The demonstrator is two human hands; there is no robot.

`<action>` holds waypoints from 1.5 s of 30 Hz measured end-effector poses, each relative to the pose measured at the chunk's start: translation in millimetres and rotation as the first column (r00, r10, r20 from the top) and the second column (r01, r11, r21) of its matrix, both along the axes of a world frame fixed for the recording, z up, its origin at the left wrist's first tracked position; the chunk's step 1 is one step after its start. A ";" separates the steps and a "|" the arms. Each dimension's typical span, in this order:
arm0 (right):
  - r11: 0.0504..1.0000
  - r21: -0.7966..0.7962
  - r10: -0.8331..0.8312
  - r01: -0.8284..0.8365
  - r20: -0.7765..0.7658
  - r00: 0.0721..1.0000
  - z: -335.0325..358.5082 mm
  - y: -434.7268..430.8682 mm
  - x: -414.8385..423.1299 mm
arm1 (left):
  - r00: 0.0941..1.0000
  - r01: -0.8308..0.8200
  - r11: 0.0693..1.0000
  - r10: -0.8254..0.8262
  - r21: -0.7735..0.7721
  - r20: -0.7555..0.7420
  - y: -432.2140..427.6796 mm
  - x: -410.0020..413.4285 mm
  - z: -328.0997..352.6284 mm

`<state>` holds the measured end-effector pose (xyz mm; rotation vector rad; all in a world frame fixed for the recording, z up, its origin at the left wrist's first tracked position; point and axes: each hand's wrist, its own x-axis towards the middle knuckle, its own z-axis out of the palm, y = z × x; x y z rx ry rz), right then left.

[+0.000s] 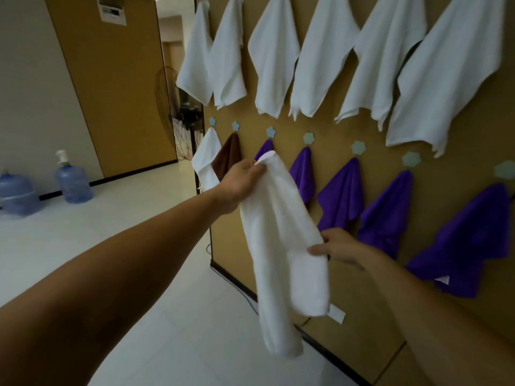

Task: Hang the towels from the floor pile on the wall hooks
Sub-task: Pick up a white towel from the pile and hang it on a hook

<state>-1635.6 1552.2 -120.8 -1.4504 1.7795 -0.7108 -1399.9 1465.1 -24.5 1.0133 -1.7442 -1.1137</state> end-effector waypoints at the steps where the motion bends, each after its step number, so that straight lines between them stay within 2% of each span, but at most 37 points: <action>1: 0.996 -0.010 -0.092 0.092 0.002 0.996 -6.9 1.1 -15.9 | 0.999 -0.047 0.999 0.048 -0.024 0.012 -3.0 -5.5 1.9; 3: 0.969 -0.079 -0.236 0.235 -0.009 0.972 -12.7 -1.2 -40.8 | 0.993 -0.113 0.992 0.115 -0.060 0.028 -8.6 -13.3 1.3; 6: 0.911 -0.227 -0.365 0.345 -0.052 0.930 -4.9 -7.3 -57.0 | 0.978 -0.202 0.975 0.206 -0.091 0.031 -15.3 -22.6 -6.4; 9: 0.860 -0.388 -0.402 0.331 -0.115 0.909 5.8 -10.2 -62.3 | 0.953 -0.301 0.946 0.304 -0.124 0.009 -20.6 -22.8 -4.7; 11: 0.847 -0.449 -0.367 0.285 -0.106 0.924 11.1 -9.1 -67.1 | 0.939 -0.343 0.929 0.344 -0.138 -0.018 -27.7 -17.8 2.3; 13: 0.876 -0.435 -0.287 0.210 -0.119 0.951 18.2 -8.3 -72.8 | 0.922 -0.385 0.907 0.388 -0.172 -0.023 -38.0 -11.5 9.6; 14: 0.897 -0.411 -0.257 0.164 -0.183 0.949 23.2 -9.1 -76.7 | 0.915 -0.397 0.898 0.404 -0.190 -0.003 -43.3 -8.8 12.2; 16: 0.930 -0.356 -0.235 0.088 -0.395 0.888 33.5 -11.6 -84.5 | 0.900 -0.408 0.885 0.431 -0.224 0.068 -53.6 -3.9 12.8; 18: 0.931 -0.349 -0.282 0.108 -0.500 0.819 41.2 -15.3 -96.1 | 0.873 -0.423 0.872 0.465 -0.248 0.149 -62.4 1.5 8.9; 22: 0.856 -0.439 -0.469 0.274 -0.434 0.770 50.2 -17.5 -103.5 | 0.829 -0.354 0.871 0.460 -0.340 0.318 -74.2 13.3 -9.4; 24: 0.856 -0.408 -0.489 0.318 -0.440 0.753 53.1 -18.2 -96.9 | 0.827 -0.296 0.877 0.434 -0.379 0.359 -78.0 17.4 -18.6; 27: 0.857 -0.394 -0.479 0.331 -0.372 0.795 55.2 -15.7 -90.4 | 0.822 -0.280 0.884 0.423 -0.374 0.383 -87.7 20.6 -27.6; 30: 0.821 -0.463 -0.503 0.334 -0.310 0.807 55.8 -10.2 -91.3 | 0.820 -0.298 0.906 0.405 -0.301 0.405 -97.5 21.0 -32.2; 34: 0.762 -0.520 -0.579 0.385 -0.283 0.764 56.6 0.1 -95.3 | 0.936 -0.259 0.962 0.273 -0.090 0.221 -105.9 16.9 -35.5; 38: 0.673 -0.601 -0.670 0.431 -0.250 0.699 59.4 2.8 -90.5 | 0.960 -0.257 0.964 0.263 -0.075 0.096 -106.6 4.3 -33.9; 41: 0.601 -0.614 -0.741 0.512 -0.186 0.645 63.8 7.7 -84.5 | 0.956 -0.252 0.964 0.261 -0.081 0.132 -108.0 -3.1 -34.6; 43: 0.610 -0.607 -0.733 0.509 -0.188 0.654 65.1 16.9 -82.8 | 0.958 -0.250 0.968 0.251 -0.022 0.142 -111.8 -6.4 -38.2; 45: 0.650 -0.592 -0.705 0.476 -0.237 0.668 64.7 26.9 -82.3 | 0.964 -0.258 0.961 0.250 0.101 0.090 -114.6 -10.2 -41.5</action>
